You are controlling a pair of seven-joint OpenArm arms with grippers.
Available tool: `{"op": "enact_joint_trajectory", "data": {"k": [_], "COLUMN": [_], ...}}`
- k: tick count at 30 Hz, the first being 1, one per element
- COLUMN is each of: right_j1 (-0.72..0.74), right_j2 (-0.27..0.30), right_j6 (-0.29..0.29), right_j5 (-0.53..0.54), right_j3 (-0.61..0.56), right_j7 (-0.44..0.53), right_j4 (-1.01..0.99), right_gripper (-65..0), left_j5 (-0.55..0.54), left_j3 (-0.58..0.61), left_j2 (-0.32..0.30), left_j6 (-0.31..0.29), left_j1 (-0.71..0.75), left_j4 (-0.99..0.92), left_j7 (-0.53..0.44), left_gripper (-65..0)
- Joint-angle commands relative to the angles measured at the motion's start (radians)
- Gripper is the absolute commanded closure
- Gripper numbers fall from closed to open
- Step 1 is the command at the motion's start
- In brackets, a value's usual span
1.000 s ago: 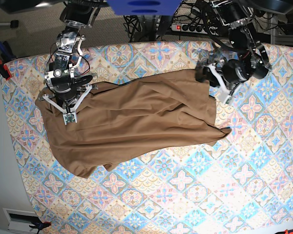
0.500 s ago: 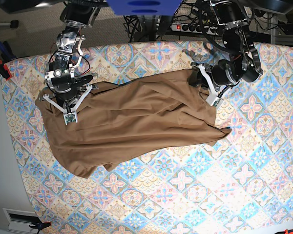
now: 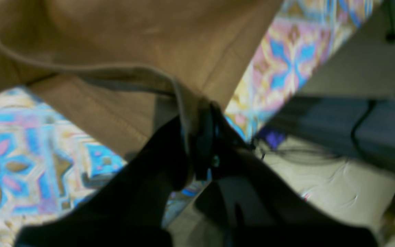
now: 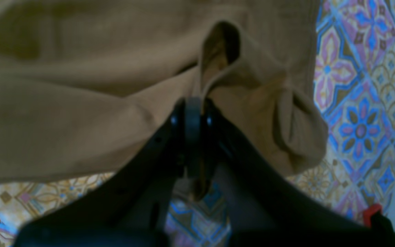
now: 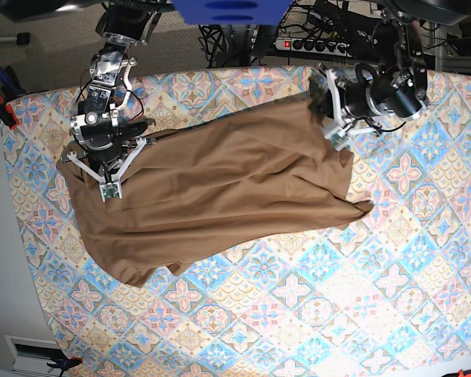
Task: Layout the t-shirt on the table in an organized manner, then fold the t-shirt properly
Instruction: 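Hold the shirt edge with both grippers and stretch it apart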
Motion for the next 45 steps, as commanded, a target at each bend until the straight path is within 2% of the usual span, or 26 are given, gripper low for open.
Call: {"op": "enact_joint_trajectory", "data": {"k": [1, 3, 6, 9, 11, 13, 19, 22, 25, 31, 34, 37, 45], "right_j1": [0.012, 0.013, 0.044, 0.078, 0.087, 0.085, 0.085, 0.085, 0.085, 0.09, 0.09, 0.09, 0.091], "right_j2": [0.004, 0.001, 0.001, 0.001, 0.001, 0.001, 0.001, 0.001, 0.001, 0.001, 0.001, 0.003, 0.004], "right_j6": [-0.005, -0.005, -0.007, -0.007, -0.007, -0.007, -0.005, -0.005, -0.005, -0.005, -0.005, -0.005, -0.005], "right_j5": [0.005, 0.005, 0.005, 0.005, 0.005, 0.005, 0.006, 0.006, 0.006, 0.006, 0.006, 0.006, 0.006], "right_j3": [0.0, 0.002, 0.048, 0.105, 0.12, 0.12, 0.12, 0.12, 0.12, 0.117, 0.117, 0.117, 0.117], "right_j7": [0.021, 0.021, 0.021, 0.021, 0.021, 0.021, 0.024, 0.022, 0.021, 0.021, 0.021, 0.021, 0.021], "right_j4": [0.019, 0.019, 0.019, 0.019, 0.019, 0.019, 0.019, 0.02, 0.02, 0.019, 0.016, 0.016, -0.133], "right_gripper": [0.0, 0.0, 0.0, 0.0, 0.0, 0.0, 0.0, 0.0, 0.0, 0.0, 0.0, 0.0, 0.0], "left_j5": [0.009, 0.058, 0.181, 0.328, 0.385, 0.385, 0.219, 0.127, 0.11, 0.123, 0.202, 0.268, 0.293], "left_j3": [0.03, 0.107, 0.306, 0.413, 0.39, 0.34, 0.148, 0.031, -0.051, -0.208, -0.231, -0.229, -0.232], "left_j2": [-0.017, -0.037, -0.081, -0.071, -0.034, -0.017, 0.008, 0.046, 0.103, 0.199, 0.209, 0.209, 0.199], "left_j6": [0.002, 0.002, 0.002, 0.002, 0.002, 0.002, 0.002, 0.002, 0.002, 0.002, 0.002, 0.002, 0.002], "left_j1": [0.018, 0.036, 0.052, 0.061, 0.072, 0.072, 0.041, 0.026, -0.03, -0.168, -0.212, -0.251, -0.294], "left_j4": [0.016, 0.016, 0.015, 0.015, 0.015, 0.015, 0.015, 0.015, 0.015, 0.013, -0.024, -0.137, -0.321], "left_j7": [-0.011, -0.011, -0.014, -0.017, -0.017, -0.017, -0.009, -0.008, 0.068, 0.068, 0.068, 0.068, 0.068], "left_gripper": [0.0, 0.0, 0.0, 0.0, 0.0, 0.0, 0.0, 0.0, 0.0, 0.0, 0.0, 0.0, 0.0]}}
